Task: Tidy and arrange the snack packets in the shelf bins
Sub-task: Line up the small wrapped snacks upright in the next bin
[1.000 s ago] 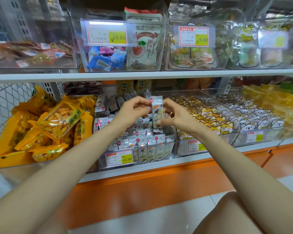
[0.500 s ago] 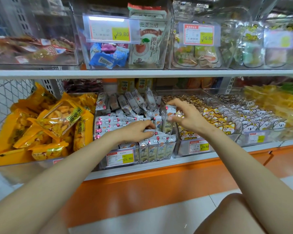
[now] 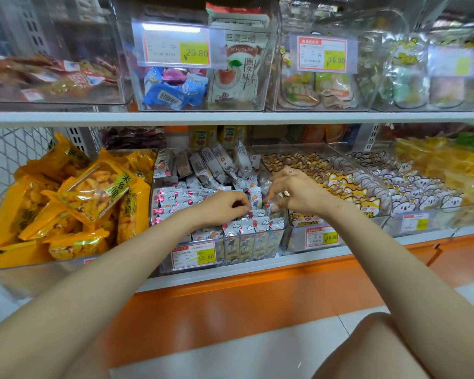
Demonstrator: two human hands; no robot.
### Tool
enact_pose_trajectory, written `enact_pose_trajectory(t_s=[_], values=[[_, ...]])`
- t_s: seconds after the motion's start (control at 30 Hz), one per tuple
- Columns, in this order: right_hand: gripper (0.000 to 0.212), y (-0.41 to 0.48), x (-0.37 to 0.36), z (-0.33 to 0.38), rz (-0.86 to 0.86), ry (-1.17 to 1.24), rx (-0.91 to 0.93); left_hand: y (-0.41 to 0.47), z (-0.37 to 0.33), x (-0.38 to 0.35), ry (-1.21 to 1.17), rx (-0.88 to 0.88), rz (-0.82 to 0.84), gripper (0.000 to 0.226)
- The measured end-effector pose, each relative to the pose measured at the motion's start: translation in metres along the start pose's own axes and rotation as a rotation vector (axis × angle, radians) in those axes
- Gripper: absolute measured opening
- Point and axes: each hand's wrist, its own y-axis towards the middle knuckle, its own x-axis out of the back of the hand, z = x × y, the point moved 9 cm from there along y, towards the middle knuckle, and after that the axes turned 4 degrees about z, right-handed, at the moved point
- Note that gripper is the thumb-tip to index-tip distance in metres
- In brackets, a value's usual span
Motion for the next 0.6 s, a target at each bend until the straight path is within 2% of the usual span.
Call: enact_pose_trajectory(t_s=[0.1, 0.17, 0.27, 0.37, 0.5, 0.6], values=[[0.019, 0.005, -0.008, 0.005, 0.056, -0.123, 0.053, -0.001, 0.005, 0.018, 0.022, 0.019, -0.167, 0.018], [0.02, 0.008, -0.016, 0.006, 0.086, -0.223, 0.06, -0.002, 0.01, 0.033, 0.123, 0.027, -0.272, 0.018], [0.02, 0.016, -0.026, 0.008, 0.123, -0.28, 0.056, -0.002, 0.02, 0.047, 0.237, 0.029, -0.33, 0.019], [0.021, 0.022, -0.022, 0.007, 0.132, -0.23, 0.027, 0.002, 0.03, 0.046, 0.276, 0.052, -0.25, 0.023], [0.027, 0.03, -0.003, 0.001, 0.051, -0.204, -0.03, 0.015, 0.034, 0.032, 0.305, 0.044, -0.073, 0.033], [0.037, 0.046, -0.013, -0.001, 0.134, -0.303, -0.033, 0.024, 0.028, 0.027, 0.369, 0.034, 0.009, 0.041]])
